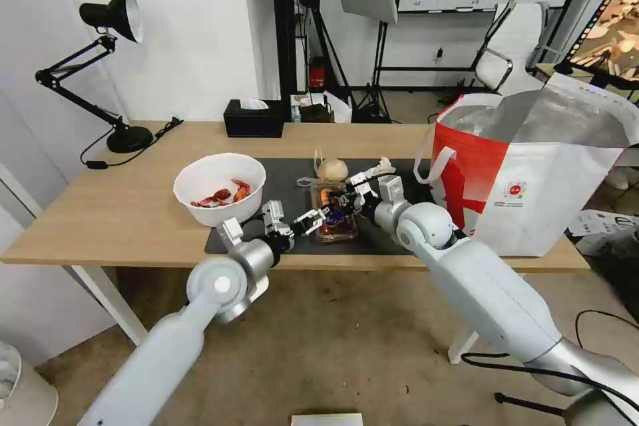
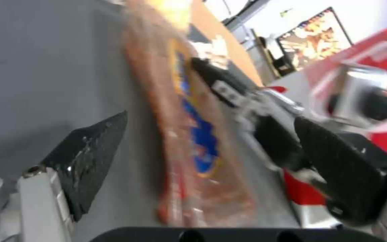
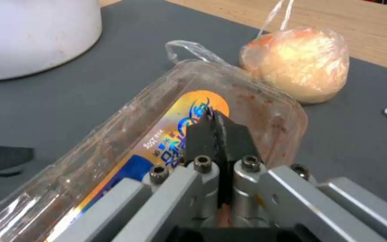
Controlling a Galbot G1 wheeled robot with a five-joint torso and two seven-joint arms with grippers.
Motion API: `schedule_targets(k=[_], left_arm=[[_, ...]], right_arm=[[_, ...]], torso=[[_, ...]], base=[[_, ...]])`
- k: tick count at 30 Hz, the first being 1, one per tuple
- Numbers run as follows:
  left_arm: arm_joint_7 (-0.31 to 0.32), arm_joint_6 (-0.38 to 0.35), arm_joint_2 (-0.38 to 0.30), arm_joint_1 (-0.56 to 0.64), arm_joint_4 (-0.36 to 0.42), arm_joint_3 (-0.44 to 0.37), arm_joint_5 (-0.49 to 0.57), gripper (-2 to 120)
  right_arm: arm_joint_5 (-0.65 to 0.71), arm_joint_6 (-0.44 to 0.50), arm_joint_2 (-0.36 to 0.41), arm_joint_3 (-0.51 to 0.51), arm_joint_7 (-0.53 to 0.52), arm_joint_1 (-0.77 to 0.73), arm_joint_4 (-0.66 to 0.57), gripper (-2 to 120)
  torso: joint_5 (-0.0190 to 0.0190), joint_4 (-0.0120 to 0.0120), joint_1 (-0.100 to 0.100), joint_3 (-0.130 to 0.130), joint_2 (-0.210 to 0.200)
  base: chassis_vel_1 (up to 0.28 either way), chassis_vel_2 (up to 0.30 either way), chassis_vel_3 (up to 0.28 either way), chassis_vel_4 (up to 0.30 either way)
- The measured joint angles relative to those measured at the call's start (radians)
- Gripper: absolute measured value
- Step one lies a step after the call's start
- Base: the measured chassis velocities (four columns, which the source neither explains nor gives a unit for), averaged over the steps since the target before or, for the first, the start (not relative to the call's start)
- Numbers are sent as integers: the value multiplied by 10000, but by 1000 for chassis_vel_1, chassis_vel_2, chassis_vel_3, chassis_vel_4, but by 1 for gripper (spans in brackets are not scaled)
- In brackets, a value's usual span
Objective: Pick up the trash from the table and place it into the takeout bag.
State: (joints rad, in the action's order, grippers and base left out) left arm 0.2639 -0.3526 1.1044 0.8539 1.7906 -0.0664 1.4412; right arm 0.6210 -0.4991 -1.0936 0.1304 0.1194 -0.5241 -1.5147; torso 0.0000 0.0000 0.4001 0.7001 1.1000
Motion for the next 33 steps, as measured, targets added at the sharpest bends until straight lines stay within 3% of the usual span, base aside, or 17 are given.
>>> schedule_targets(k=[16,31,33], left_arm=[[264,-300,323,-327,-630,224,-71,99],[367,-379,433,-278,-626,314,-43,48],[394,-366,418,-299,-629,314,-33,36]], right_arm=[[312,-130,135,1,-279,72,-84,0],[503,-384,182,96,-399,109,14,0],[582,-466,182,101,-463,112,-1,0]], torso=[[1,2,-2,-3,0],[-2,0,-1,-1,0],[-1,0,-1,-1,0]], base=[[0,0,0,0],[0,0,0,0],[0,0,0,0]])
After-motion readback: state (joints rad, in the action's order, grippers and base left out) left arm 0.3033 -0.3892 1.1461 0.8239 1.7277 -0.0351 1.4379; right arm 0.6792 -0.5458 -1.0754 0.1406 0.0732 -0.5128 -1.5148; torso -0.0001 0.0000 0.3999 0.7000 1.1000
